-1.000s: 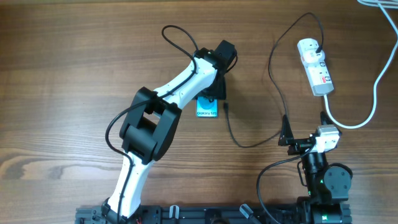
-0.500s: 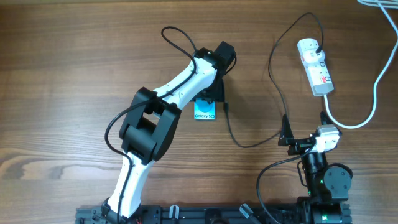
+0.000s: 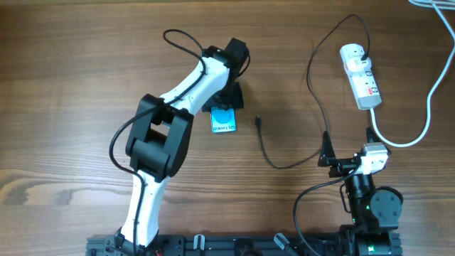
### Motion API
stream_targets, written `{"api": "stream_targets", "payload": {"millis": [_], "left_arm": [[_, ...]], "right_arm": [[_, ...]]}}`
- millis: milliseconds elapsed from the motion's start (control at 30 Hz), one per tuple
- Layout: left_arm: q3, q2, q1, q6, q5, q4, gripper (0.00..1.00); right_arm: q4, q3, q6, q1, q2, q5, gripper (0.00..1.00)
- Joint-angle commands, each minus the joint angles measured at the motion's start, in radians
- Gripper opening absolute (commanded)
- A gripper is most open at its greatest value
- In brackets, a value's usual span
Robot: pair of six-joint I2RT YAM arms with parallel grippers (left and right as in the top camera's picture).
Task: Plug charger to phone and switch on socket
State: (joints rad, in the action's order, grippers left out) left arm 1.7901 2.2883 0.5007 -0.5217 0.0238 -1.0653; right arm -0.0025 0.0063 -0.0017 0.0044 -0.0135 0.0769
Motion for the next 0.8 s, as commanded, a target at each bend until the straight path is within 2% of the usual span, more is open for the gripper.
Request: {"api": "stream_targets", "payload": {"millis": [0, 233, 367, 700, 767], "left_arm": [[-0.008, -0.034, 0.003, -0.007, -0.011, 0.002, 0.73], [-0.066, -0.016, 0.019, -0.015, 0.026, 0.068, 0.84], [-0.126, -0.016, 0.02, -0.065, 0.026, 0.112, 0.86], [-0.161, -0.016, 0.043, -0.063, 0.026, 0.131, 0.86], [-0.161, -0.016, 0.045, -0.063, 0.026, 0.134, 0.83]], "right_arm": [[0.003, -0.001, 0.002, 0.004, 0.004, -0.013, 1.0], [0.003, -0.001, 0.002, 0.004, 0.004, -0.013, 1.0], [0.003, -0.001, 0.002, 0.004, 0.004, -0.013, 1.0], [0.003, -0.001, 0.002, 0.004, 0.004, -0.013, 1.0], [0.003, -0.001, 0.002, 0.004, 0.004, -0.014, 1.0]]}}
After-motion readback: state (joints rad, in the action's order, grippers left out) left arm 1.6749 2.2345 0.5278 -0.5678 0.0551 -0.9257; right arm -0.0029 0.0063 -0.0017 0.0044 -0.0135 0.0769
